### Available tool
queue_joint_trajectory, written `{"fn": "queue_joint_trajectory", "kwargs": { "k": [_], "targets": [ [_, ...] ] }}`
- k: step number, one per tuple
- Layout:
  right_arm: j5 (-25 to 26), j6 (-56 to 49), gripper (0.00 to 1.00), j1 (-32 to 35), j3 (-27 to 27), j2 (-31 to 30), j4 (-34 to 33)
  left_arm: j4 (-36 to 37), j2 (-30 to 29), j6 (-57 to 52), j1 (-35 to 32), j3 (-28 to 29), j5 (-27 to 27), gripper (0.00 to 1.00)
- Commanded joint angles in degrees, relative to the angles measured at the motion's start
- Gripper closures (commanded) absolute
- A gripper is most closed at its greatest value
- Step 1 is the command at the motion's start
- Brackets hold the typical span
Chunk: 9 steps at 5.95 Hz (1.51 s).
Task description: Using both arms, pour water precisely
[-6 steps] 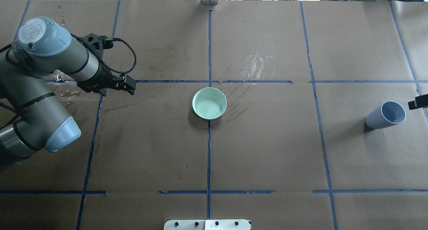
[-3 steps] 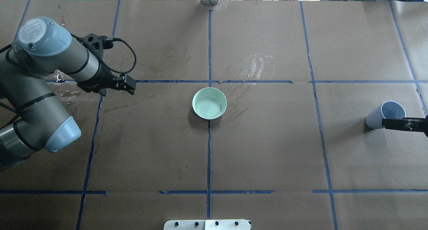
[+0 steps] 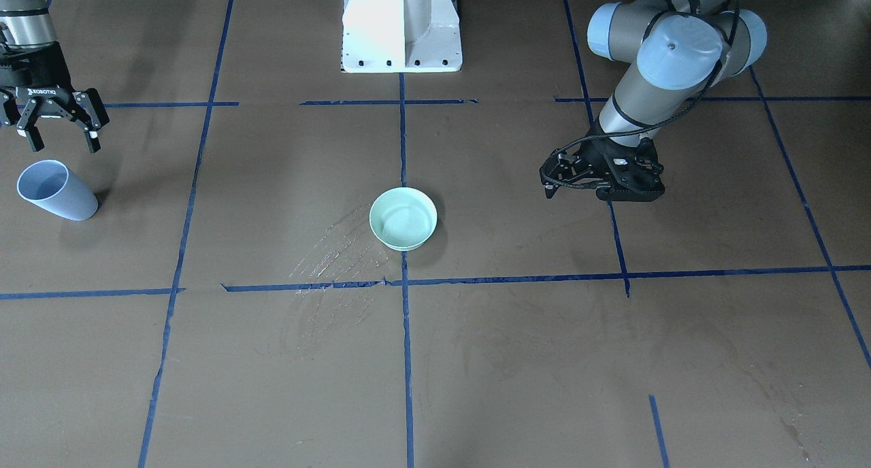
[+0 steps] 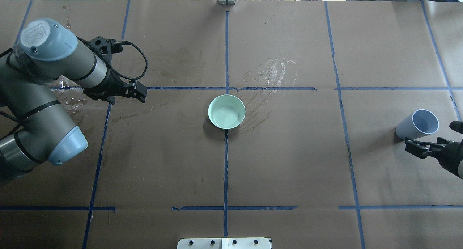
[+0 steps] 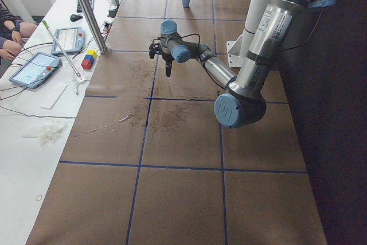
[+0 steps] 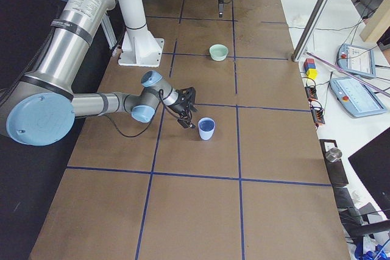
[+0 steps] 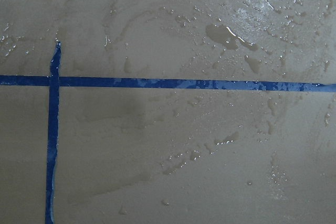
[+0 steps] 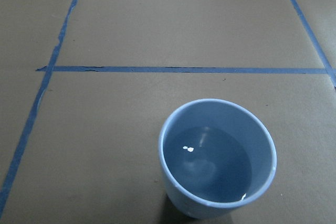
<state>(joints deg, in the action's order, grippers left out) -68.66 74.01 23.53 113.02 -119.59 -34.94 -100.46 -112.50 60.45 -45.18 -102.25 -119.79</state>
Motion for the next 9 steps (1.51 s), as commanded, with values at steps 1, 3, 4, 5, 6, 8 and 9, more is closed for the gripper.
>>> {"fn": "queue_joint_trajectory", "kwargs": {
  "k": [1,3,4,5,6,8,9],
  "targets": [
    [13.93,6.81,0.01,-7.59,-5.85,1.02,1.28,0.00,0.00,0.02,0.00,-0.06,0.00,0.00],
    [22.39,9.91,0.01,-8.94,-11.04,4.88,1.71,0.00,0.00,0.02,0.00,-0.06,0.00,0.00],
    [25.30,11.05,0.01,-8.94,-13.25,6.55,1.72,0.00,0.00,0.02,0.00,-0.06,0.00,0.00],
    [27.86,11.06,0.01,-8.94,-14.57,7.26,1.72,0.00,0.00,0.02,0.00,-0.14,0.00,0.00],
    [29.19,11.07,0.00,-9.03,-15.37,7.44,1.72,0.00,0.00,0.02,0.00,-0.14,0.00,0.00],
    [32.26,10.98,0.00,-9.03,-18.87,10.41,1.72,0.00,0.00,0.10,0.00,-0.23,0.00,0.00],
    [33.06,10.98,0.00,-9.03,-20.55,12.00,1.80,0.00,0.09,0.10,-0.09,-0.32,0.00,0.00]
  ]
}}
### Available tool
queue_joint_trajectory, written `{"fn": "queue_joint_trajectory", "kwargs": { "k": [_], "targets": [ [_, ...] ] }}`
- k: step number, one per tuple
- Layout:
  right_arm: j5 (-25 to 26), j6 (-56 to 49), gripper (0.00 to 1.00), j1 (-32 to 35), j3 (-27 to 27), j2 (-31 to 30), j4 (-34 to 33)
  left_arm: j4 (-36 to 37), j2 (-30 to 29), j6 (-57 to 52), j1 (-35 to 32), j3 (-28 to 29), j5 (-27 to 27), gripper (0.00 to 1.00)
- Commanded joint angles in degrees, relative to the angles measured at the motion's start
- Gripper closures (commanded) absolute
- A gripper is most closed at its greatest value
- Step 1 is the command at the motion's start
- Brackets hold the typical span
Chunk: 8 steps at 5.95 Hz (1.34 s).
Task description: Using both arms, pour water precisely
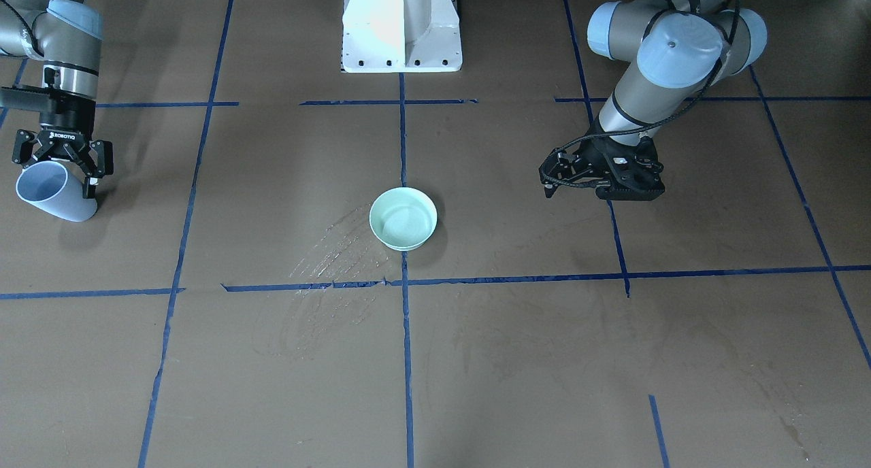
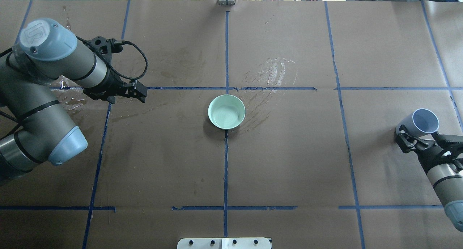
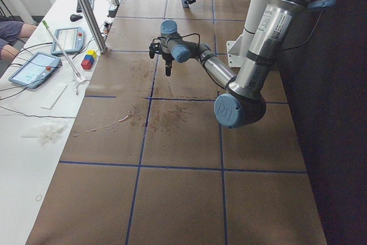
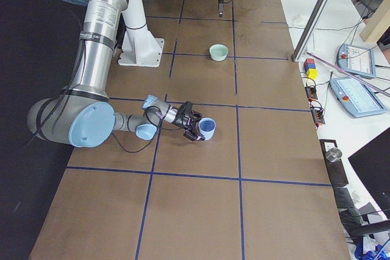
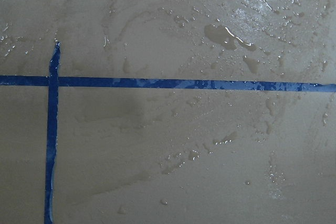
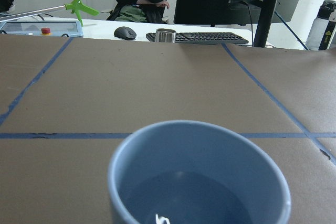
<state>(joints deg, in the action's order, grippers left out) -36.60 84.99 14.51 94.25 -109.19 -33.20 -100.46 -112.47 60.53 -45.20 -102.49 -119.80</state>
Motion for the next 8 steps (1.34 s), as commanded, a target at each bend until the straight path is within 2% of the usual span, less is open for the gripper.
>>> {"fn": "queue_joint_trajectory", "kwargs": {
  "k": [1,3,4,5,6,7,8],
  "targets": [
    [1.27,0.00,0.00,0.08,-1.96,1.78,0.06,0.00,0.06,-0.06,-0.06,0.01,0.00,0.00],
    [2.32,-0.09,0.01,0.26,-1.96,1.69,0.06,0.00,0.06,0.02,0.02,0.01,0.09,0.00],
    [3.20,0.08,0.20,0.26,-1.88,1.69,0.15,0.00,0.06,0.02,0.02,0.01,0.09,0.00],
    [3.47,0.00,0.62,0.26,-1.96,1.69,0.15,-0.09,0.06,0.02,0.02,0.01,0.09,0.00],
    [4.86,-0.09,0.82,0.17,-1.88,1.69,0.15,0.00,0.06,0.02,0.02,-0.08,0.09,0.00],
    [5.66,-0.70,0.93,0.17,-1.27,1.69,0.15,0.00,0.06,-0.06,0.02,-0.25,0.09,0.00],
    [5.23,-4.97,0.96,0.17,1.09,1.69,0.06,-0.09,0.06,-0.06,-0.06,-0.34,0.18,0.00]
  ]
}}
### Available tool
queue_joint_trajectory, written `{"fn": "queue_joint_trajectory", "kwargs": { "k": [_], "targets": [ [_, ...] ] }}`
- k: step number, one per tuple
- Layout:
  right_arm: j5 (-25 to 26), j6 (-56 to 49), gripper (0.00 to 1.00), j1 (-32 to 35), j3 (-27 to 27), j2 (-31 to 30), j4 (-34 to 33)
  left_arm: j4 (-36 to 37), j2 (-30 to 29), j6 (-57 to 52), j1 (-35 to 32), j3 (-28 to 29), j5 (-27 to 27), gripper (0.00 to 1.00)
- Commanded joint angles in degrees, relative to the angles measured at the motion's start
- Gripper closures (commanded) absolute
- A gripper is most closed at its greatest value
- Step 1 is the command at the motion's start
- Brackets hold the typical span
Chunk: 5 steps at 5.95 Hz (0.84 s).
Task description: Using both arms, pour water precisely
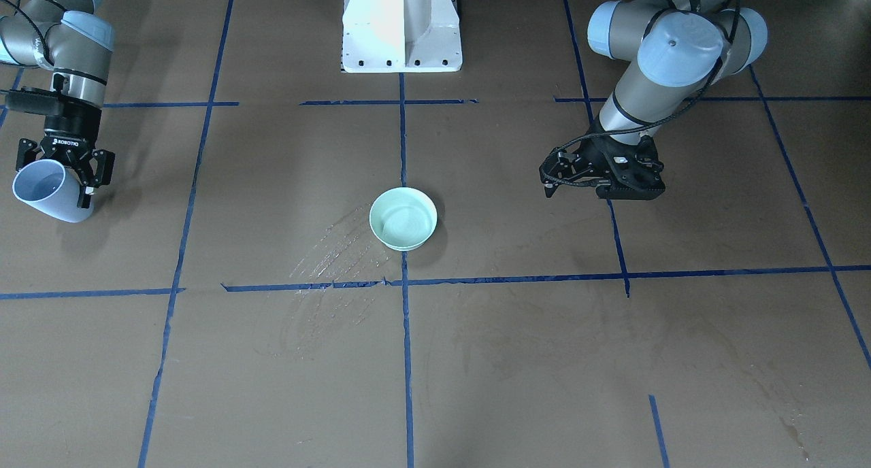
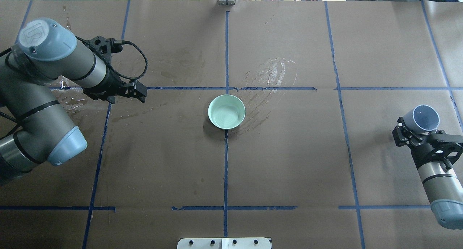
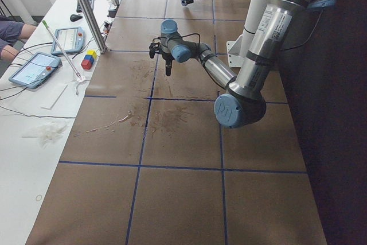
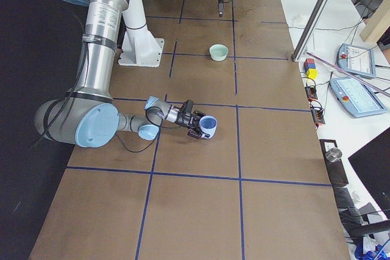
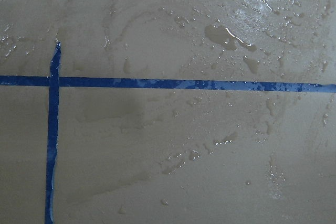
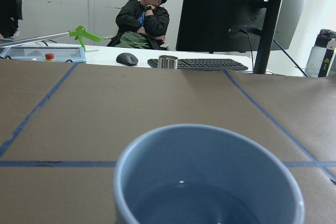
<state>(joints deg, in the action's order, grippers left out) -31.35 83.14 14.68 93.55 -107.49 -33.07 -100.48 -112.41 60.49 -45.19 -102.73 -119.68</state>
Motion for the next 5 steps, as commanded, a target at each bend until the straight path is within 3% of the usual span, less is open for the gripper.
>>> {"fn": "queue_joint_trajectory", "kwargs": {
  "k": [1,2,4,5],
  "targets": [
    [-0.02,-9.51,0.98,-0.09,4.08,0.09,-0.06,-0.06,0.00,-0.02,-0.07,-0.11,0.06,0.00],
    [0.32,-13.93,0.99,-0.27,4.45,1.83,-0.15,-0.06,0.00,-0.02,-0.07,-0.19,0.06,0.00],
    [3.04,-27.11,0.99,-0.36,3.93,11.99,-1.55,-0.06,-0.09,-0.02,0.02,-0.37,0.06,0.00],
    [3.05,-33.51,0.98,-0.53,4.27,16.22,-6.60,0.02,-0.09,-0.02,0.02,-0.37,-0.03,0.00]
  ]
}}
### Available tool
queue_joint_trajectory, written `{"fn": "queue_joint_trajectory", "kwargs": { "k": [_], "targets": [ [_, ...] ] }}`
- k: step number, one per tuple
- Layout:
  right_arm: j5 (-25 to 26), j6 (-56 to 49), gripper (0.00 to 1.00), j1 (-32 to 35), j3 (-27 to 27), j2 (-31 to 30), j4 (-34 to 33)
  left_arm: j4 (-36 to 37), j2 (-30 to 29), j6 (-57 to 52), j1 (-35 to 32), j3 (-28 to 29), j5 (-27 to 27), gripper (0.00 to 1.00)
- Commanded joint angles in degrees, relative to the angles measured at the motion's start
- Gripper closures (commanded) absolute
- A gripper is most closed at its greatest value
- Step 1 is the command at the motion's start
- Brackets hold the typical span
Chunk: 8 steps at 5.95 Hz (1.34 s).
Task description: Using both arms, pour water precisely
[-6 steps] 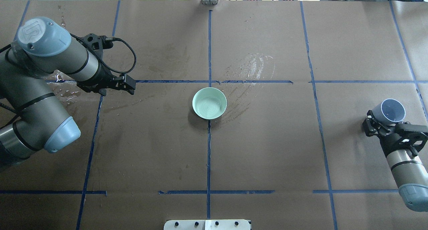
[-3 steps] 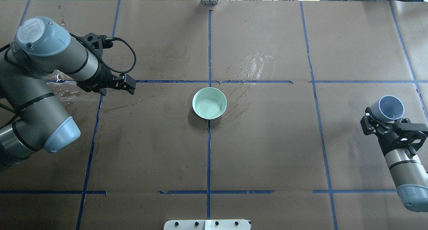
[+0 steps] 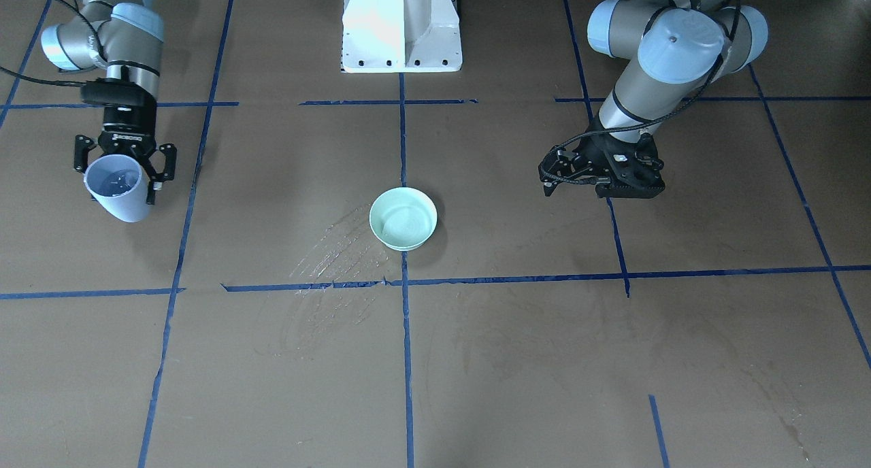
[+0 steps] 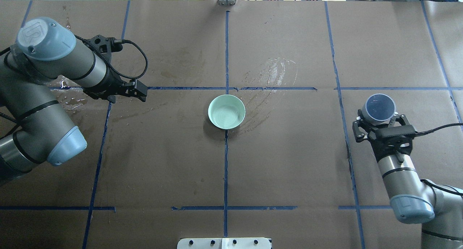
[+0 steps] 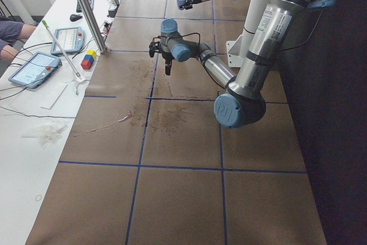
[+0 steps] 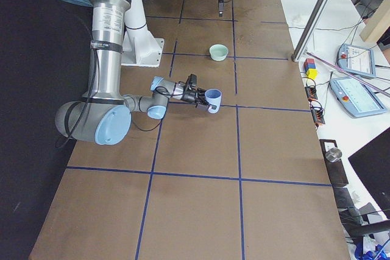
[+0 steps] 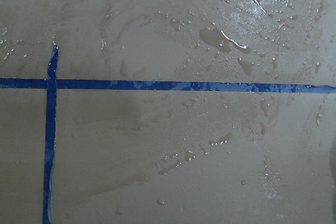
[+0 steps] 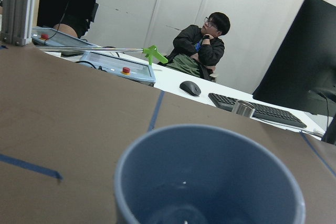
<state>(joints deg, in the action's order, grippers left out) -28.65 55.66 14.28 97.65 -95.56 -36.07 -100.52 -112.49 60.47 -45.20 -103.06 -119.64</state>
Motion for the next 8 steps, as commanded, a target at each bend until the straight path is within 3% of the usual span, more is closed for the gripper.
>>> {"fn": "queue_joint_trajectory", "kwargs": {
  "k": [1,2,4,6,8],
  "targets": [
    [0.35,-8.78,0.98,-0.39,0.08,9.03,-6.70,0.06,-0.10,0.09,0.03,-0.04,-0.06,0.00],
    [0.35,-9.42,0.98,-1.18,-0.36,15.17,-11.60,0.06,-0.10,0.09,0.03,-0.04,-0.15,0.00],
    [0.26,-9.51,0.96,-1.27,-0.27,27.03,-29.06,-0.03,-0.18,0.09,0.03,-0.04,-0.41,0.00],
    [-0.18,-11.35,0.91,-1.45,-0.36,30.68,-33.88,0.06,-0.18,0.09,0.03,-0.04,-0.50,0.00],
    [-1.14,-15.83,0.95,-1.54,-0.36,31.48,-34.85,-0.03,-0.27,1.65,0.03,-0.30,-0.50,0.00]
  ]
}}
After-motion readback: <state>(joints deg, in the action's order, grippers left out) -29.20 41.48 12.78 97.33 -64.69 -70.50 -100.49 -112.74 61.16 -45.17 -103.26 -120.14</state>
